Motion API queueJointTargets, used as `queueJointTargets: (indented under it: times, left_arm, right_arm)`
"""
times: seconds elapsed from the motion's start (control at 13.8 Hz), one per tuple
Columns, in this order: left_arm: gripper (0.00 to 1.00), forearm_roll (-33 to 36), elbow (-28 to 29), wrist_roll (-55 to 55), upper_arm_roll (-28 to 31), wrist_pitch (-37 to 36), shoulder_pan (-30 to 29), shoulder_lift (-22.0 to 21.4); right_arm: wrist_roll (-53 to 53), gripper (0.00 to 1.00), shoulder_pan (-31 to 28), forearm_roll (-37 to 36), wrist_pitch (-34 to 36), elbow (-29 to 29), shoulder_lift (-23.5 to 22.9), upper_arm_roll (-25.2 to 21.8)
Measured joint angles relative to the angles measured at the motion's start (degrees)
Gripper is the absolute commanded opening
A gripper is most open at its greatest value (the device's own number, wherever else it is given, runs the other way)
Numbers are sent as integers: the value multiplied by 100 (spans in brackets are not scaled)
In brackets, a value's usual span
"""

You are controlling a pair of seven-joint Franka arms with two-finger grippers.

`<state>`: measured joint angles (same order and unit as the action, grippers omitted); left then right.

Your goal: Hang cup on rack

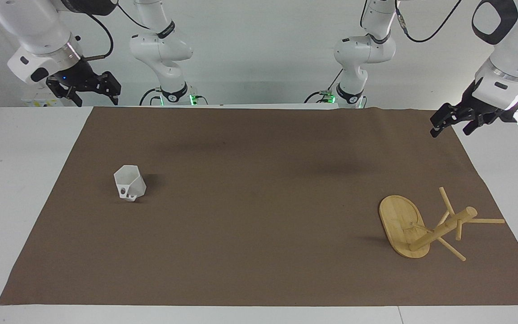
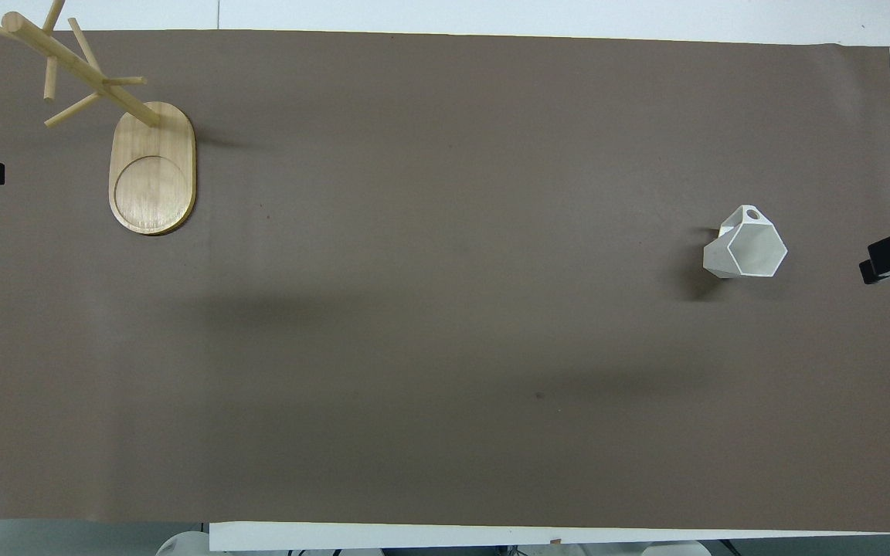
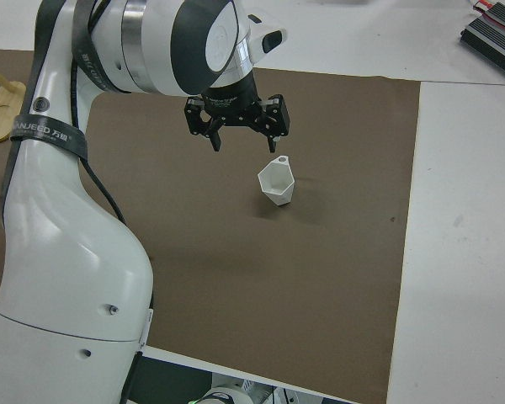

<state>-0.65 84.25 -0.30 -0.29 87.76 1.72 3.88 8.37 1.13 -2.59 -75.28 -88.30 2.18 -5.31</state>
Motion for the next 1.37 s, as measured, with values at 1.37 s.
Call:
queueJointTargets:
  times: [1.37]
  left_arm:
    - [100,0,0,0,0,0,0,0]
  right_arm:
    - [5252,99,-1269,858,-1097,-134,-540,-48]
